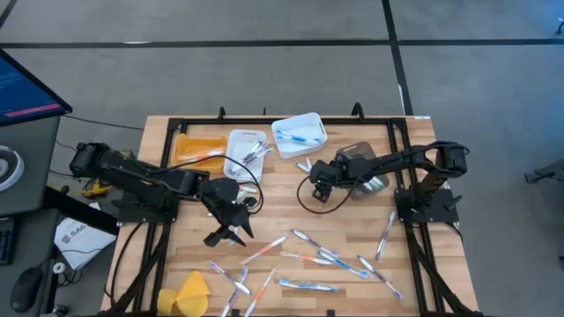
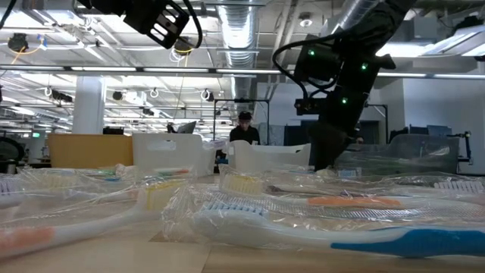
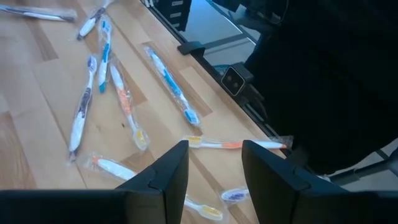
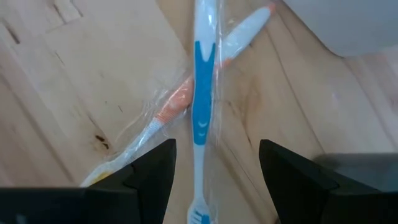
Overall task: Pick & Place Toothbrushes
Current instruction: Put the blue toothbrush into the right white bin, then put the orange toothbrush into the yellow bin
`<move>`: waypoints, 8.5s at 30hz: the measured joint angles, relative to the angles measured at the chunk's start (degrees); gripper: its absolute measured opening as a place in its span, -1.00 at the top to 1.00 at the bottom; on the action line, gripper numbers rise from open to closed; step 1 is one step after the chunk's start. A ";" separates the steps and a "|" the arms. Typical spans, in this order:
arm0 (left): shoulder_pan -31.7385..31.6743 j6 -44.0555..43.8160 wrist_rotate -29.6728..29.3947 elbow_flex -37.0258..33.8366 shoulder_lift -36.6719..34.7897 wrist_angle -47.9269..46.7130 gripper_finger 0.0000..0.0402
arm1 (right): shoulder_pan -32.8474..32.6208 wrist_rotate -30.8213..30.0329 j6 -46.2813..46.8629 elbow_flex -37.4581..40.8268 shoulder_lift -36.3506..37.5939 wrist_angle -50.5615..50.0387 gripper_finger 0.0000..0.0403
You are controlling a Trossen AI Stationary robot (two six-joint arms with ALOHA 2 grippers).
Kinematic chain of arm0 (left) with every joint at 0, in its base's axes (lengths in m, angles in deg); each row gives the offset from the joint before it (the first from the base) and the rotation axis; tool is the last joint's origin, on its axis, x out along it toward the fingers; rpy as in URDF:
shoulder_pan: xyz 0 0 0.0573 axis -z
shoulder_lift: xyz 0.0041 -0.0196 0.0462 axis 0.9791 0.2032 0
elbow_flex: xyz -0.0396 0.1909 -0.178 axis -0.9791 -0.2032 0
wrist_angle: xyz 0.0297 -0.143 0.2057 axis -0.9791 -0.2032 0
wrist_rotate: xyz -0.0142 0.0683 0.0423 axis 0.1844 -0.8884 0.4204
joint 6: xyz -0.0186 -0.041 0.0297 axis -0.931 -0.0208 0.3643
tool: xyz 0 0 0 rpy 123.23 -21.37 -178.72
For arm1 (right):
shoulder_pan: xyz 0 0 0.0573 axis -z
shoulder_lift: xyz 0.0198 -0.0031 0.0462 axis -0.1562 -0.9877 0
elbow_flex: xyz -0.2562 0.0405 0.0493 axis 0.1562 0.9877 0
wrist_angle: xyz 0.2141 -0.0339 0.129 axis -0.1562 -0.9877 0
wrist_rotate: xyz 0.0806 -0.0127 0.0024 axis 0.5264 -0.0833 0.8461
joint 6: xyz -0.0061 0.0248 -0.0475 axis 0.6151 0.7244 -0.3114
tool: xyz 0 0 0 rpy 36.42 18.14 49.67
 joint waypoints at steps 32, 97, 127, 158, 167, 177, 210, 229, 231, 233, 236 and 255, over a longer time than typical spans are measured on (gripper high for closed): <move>0.00 0.14 -0.42 0.00 0.00 1.32 0.29 | 0.79 3.06 0.74 0.00 0.00 -0.55 0.17; 0.00 -0.01 -0.44 -4.94 0.02 8.21 0.29 | 7.30 -17.55 -30.81 -28.23 -4.00 -26.55 1.00; -0.02 -0.49 -0.46 -4.94 0.00 8.08 0.29 | 18.29 -0.37 -48.76 -33.40 -14.97 -13.47 1.00; -0.02 -0.62 -0.46 -4.94 0.00 7.68 0.29 | 19.12 6.03 -46.39 -33.33 -14.97 -12.91 0.72; -0.02 -1.37 -0.46 -4.94 0.00 7.60 0.29 | 18.70 6.01 -43.35 -33.34 -14.97 -12.89 0.35; -0.02 -1.50 -0.46 -4.94 0.00 7.55 0.29 | 16.96 4.53 -44.22 -36.92 -14.91 -14.96 -0.04; -0.09 -5.85 -0.48 -4.94 0.00 7.14 0.29 | -1.74 6.45 -18.32 -50.36 -13.92 -65.71 0.29; -0.61 11.40 -1.98 -11.60 -0.04 7.47 0.29 | -18.81 6.43 -15.33 -49.99 -9.53 -56.09 0.34; -0.68 15.60 -5.78 -12.93 -0.04 7.26 0.29 | -19.81 6.41 -15.33 -49.99 -9.53 -54.94 0.34; -1.39 18.52 -12.43 -14.31 -0.04 7.27 0.29 | -20.73 6.32 -15.33 -49.99 -9.53 -52.65 0.35; -3.43 19.85 -20.59 -16.55 -0.04 7.06 0.29 | -22.09 6.34 -15.52 -49.99 -9.54 -50.26 0.36; -2.78 21.04 -19.66 -17.07 5.59 8.55 0.29 | -24.20 6.36 -15.92 -49.99 -9.73 -44.46 0.36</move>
